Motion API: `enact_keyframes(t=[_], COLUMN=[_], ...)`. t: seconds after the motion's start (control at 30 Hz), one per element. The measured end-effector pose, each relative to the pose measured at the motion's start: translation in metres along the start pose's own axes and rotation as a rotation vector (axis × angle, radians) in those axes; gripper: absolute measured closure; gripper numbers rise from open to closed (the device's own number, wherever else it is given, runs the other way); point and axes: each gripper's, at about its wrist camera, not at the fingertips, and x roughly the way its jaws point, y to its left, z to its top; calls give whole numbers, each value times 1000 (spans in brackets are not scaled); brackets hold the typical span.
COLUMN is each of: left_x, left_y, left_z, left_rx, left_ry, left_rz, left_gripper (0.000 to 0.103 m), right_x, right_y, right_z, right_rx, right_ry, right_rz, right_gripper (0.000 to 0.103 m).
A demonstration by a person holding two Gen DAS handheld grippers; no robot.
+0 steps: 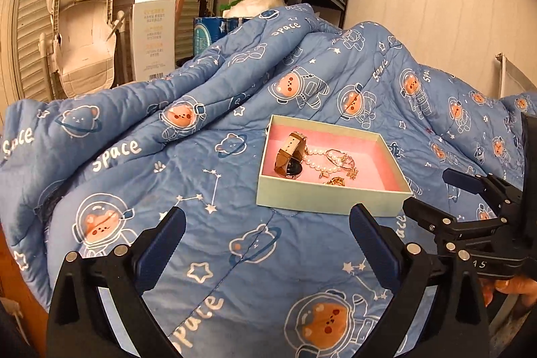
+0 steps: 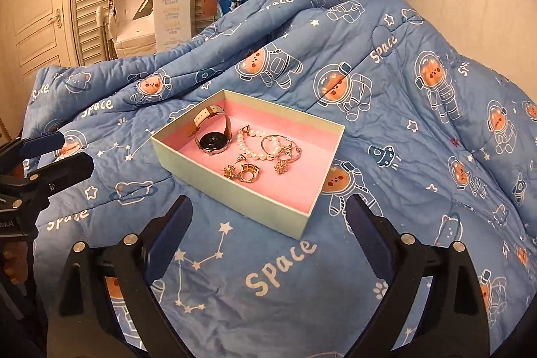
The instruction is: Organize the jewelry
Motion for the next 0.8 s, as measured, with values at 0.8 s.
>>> enact_keyframes(t=[0.8], left_x=[-120], left_y=[-21], left_z=[-62], left_rx=[-70], left_ry=[-92], left_rz=[28], left_gripper=[7], right_x=[-150], right_y=[22], right_z=[-67], right_rx=[163], right_ry=[-204], right_rz=[-190], right_gripper=[6])
